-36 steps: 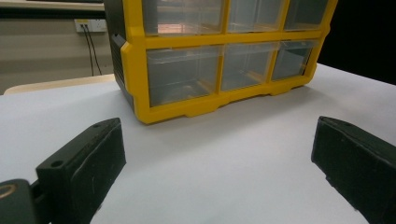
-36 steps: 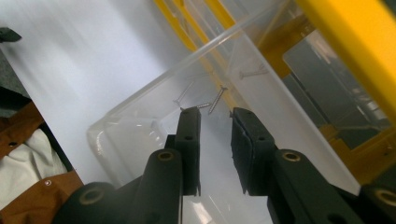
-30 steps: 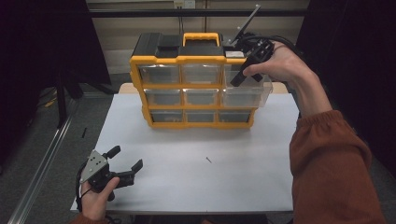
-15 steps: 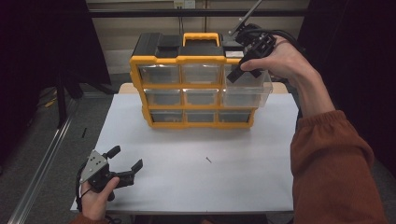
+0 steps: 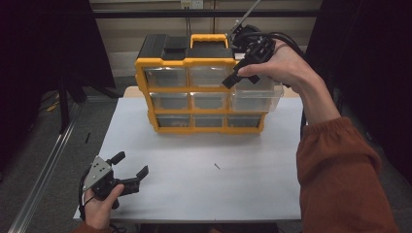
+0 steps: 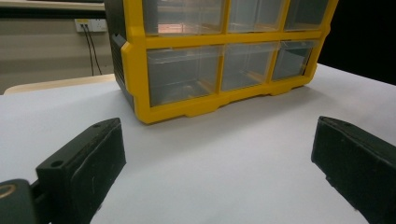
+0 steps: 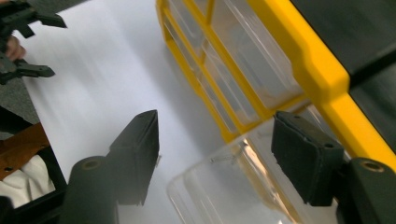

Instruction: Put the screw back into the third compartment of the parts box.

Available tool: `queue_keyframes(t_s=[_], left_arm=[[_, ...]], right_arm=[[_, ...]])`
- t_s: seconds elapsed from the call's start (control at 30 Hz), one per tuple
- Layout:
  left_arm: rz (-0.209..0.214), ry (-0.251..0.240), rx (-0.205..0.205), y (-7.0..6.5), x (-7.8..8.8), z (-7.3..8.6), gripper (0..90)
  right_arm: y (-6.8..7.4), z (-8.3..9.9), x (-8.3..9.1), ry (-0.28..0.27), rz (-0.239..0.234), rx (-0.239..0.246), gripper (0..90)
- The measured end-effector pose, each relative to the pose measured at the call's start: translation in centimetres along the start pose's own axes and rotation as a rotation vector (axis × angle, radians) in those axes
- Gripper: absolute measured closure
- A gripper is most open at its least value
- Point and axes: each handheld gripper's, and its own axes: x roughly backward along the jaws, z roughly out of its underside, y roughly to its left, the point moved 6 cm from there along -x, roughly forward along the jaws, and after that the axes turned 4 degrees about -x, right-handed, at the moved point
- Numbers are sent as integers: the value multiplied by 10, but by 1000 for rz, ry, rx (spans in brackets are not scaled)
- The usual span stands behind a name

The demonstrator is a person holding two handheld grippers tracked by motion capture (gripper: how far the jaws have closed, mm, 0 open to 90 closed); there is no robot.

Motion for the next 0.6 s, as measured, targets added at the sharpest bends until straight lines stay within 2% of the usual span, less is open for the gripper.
queue_keyframes(t_s=[0.1,0.23,0.6], left_arm=[[3,0,-2,0,0,0,28],[2,-2,1,0,0,0,28],[4,2,-6,0,0,0,28]], right_arm=[[6,-3,-2,-12,-11,20,258],[11,-5,-8,-1,-12,22,211],[32,-13,-30,-2,-60,58,157]])
